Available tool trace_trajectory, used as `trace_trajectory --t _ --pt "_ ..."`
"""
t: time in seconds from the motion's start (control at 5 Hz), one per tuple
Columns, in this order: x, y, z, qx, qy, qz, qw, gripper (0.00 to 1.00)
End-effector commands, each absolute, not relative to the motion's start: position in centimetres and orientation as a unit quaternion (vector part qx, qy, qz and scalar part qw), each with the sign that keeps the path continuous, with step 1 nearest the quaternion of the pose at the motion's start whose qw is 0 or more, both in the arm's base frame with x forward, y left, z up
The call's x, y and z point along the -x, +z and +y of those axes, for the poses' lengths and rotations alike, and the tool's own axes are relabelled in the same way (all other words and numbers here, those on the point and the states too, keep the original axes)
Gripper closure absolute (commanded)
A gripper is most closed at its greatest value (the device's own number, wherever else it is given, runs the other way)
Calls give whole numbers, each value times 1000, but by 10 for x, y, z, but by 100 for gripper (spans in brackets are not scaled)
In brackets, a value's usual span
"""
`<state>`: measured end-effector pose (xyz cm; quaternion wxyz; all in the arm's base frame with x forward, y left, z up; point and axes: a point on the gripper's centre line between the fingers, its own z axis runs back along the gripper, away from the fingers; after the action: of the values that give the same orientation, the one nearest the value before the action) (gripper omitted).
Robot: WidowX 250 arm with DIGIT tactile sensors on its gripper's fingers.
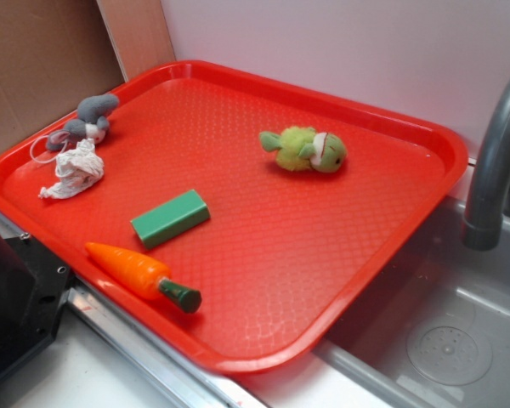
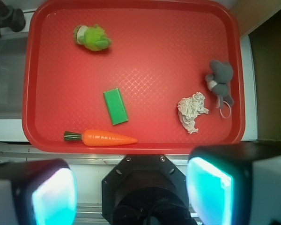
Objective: Grab the white paper.
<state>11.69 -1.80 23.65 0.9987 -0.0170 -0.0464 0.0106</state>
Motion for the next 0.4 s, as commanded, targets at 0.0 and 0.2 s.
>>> trace_trajectory --t 0.0,0.2 --pt "-117 236 -18 17 11 -46 999 0" --pt "-121 226 -4 37 93 -40 994 0"
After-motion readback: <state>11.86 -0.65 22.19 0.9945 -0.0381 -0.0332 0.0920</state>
